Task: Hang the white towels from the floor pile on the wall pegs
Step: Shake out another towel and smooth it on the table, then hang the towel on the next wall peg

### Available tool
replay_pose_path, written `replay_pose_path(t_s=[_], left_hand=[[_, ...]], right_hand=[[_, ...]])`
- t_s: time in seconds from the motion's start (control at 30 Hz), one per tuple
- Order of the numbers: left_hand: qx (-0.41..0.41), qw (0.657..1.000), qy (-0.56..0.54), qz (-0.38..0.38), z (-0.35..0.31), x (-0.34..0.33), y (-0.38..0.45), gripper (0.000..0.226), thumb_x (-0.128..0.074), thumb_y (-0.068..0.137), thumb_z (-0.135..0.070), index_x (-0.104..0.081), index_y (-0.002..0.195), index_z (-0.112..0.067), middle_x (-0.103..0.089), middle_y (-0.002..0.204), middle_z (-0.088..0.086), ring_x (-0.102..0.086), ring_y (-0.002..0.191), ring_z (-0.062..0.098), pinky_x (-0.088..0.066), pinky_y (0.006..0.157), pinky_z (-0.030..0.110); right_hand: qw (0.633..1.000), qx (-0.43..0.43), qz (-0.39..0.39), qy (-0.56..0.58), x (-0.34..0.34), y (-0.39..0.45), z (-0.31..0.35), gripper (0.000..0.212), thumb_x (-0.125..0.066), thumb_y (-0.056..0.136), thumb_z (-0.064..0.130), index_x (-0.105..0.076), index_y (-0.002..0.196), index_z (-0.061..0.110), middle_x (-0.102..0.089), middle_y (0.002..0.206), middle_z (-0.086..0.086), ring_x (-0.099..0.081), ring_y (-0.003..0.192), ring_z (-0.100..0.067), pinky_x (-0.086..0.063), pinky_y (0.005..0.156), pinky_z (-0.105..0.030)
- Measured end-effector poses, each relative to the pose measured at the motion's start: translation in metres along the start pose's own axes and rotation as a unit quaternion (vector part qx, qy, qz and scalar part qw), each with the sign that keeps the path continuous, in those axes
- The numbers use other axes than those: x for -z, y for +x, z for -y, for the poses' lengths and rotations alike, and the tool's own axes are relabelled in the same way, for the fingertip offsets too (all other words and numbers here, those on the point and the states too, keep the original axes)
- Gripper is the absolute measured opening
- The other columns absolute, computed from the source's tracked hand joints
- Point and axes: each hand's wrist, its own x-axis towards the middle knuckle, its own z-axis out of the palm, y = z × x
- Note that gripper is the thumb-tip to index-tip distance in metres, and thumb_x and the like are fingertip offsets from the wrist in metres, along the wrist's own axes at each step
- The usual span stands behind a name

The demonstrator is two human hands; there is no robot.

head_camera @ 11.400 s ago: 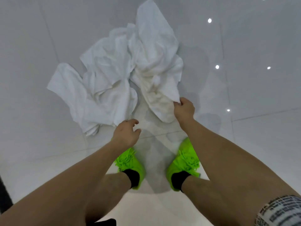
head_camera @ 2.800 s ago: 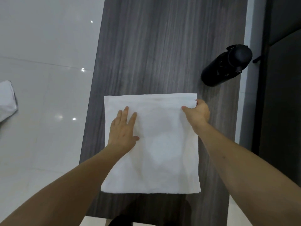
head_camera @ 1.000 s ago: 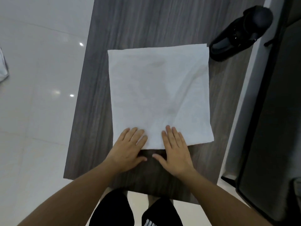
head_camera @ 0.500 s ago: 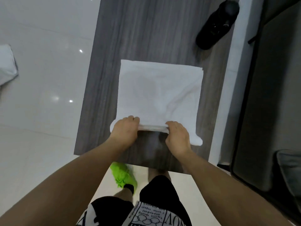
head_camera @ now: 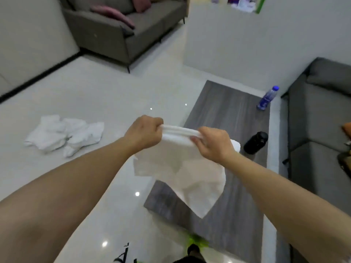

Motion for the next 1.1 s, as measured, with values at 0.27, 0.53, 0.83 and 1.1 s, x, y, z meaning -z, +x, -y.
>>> replay_pose_path(t_s=[0.27, 0.53, 0.83, 1.1], left_hand=[[-0.018, 0.949, 0.126, -0.289, 0.103, 0.243, -0.129, 0.03, -0.058, 0.092, -0.043, -0.059, 0.08, -0.016, -0.053, 0.063, -0.003, -0.052, 0.061, 0.025, -0.04, 0.057, 0.031], [0.173, 0.866, 0.156, -0.441, 0.219, 0.382, -0.285, 0.018, -0.058, 0.093, -0.031, -0.061, 0.085, -0.016, -0.061, 0.07, 0.003, -0.052, 0.067, 0.027, -0.039, 0.06, 0.032], [0.372, 0.749, 0.245, -0.491, 0.327, 0.498, -0.464, 0.01, -0.067, 0.087, -0.027, -0.074, 0.086, -0.021, -0.068, 0.074, 0.006, -0.059, 0.073, 0.028, -0.044, 0.064, 0.033], [0.496, 0.653, 0.255, -0.513, 0.396, 0.554, -0.622, 0.008, -0.068, 0.086, -0.028, -0.071, 0.081, -0.023, -0.067, 0.072, -0.004, -0.059, 0.074, 0.021, -0.043, 0.066, 0.03]], right_hand=[[0.979, 0.147, -0.105, 0.097, 0.039, 0.145, 0.246, 0.024, -0.057, 0.091, 0.033, -0.069, 0.089, 0.012, -0.067, 0.079, -0.002, -0.061, 0.072, -0.026, -0.044, 0.063, -0.032], [0.92, 0.3, -0.062, 0.245, 0.03, 0.215, 0.495, 0.016, -0.074, 0.084, 0.032, -0.073, 0.087, 0.016, -0.069, 0.076, 0.0, -0.063, 0.074, -0.025, -0.05, 0.07, -0.037], [0.85, 0.335, 0.178, 0.366, -0.022, 0.264, 0.772, 0.021, -0.09, 0.061, 0.021, -0.071, 0.07, 0.022, -0.067, 0.071, 0.006, -0.064, 0.07, -0.01, -0.05, 0.061, -0.023], [0.689, 0.433, 0.393, 0.428, -0.066, 0.244, 0.996, 0.03, -0.093, 0.059, 0.017, -0.073, 0.077, 0.004, -0.067, 0.066, -0.009, -0.06, 0.053, -0.018, -0.045, 0.046, -0.021]])
